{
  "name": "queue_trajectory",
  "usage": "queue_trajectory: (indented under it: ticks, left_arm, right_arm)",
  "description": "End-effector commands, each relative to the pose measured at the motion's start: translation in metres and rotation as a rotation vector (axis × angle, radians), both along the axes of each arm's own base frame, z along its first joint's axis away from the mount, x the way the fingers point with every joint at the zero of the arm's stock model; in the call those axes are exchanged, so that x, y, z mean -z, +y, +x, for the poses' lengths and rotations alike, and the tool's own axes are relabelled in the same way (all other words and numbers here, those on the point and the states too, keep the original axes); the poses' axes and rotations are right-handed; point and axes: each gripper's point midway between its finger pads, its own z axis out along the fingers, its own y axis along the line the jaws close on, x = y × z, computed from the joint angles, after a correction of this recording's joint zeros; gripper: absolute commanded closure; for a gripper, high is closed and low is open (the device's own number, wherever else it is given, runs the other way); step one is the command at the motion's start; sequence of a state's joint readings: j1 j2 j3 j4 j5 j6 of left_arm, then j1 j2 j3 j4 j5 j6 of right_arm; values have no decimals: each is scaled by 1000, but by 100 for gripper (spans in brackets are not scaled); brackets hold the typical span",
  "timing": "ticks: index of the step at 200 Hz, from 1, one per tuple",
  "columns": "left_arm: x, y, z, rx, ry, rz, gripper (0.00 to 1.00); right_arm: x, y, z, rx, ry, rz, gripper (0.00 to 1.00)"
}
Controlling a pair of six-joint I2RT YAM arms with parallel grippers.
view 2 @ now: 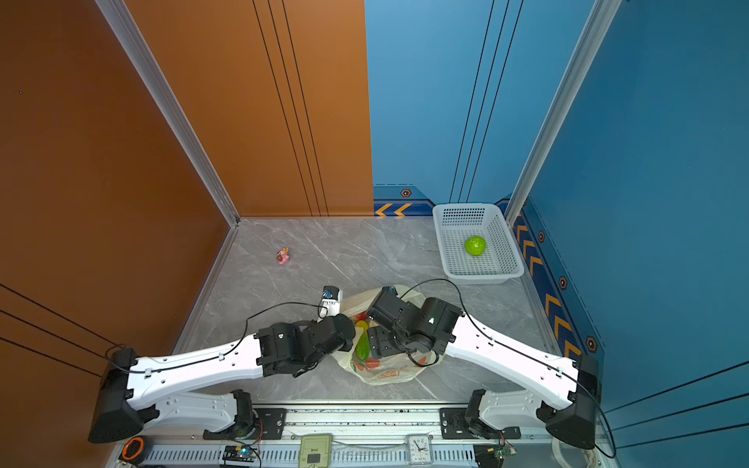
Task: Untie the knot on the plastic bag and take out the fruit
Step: 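Move the right gripper back over the bag mouth while the left holds the bag, then lower the right gripper into the bag and grasp the cream pear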
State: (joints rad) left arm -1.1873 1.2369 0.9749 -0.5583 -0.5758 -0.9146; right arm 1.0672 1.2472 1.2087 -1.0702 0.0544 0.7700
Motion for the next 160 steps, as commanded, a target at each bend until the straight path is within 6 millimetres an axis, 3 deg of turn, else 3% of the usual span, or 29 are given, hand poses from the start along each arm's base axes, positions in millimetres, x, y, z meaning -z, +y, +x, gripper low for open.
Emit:
queue_trajectory:
  ticks: [1,58,62,114,160]
  left_arm:
    - [-18,3,5,-34,-20,-35,100]
    - [-16,2,9,-46,-6,-38,100]
    - [-27,-1,12,-48,-16,-65,100]
    - [-29,-5,14,-42,-5,-72,100]
    - [-12,-14,6,1,35,-41,100]
  right_arm:
    - [12,-4,2,-29,-29,-25,13]
    - [51,4,-4,-85,30,-48,18]
    - [53,5,-4,-89,33,-46,18]
    - [80,15,-4,-111,67,-53,19]
    - [91,18,30,35,41,9,18]
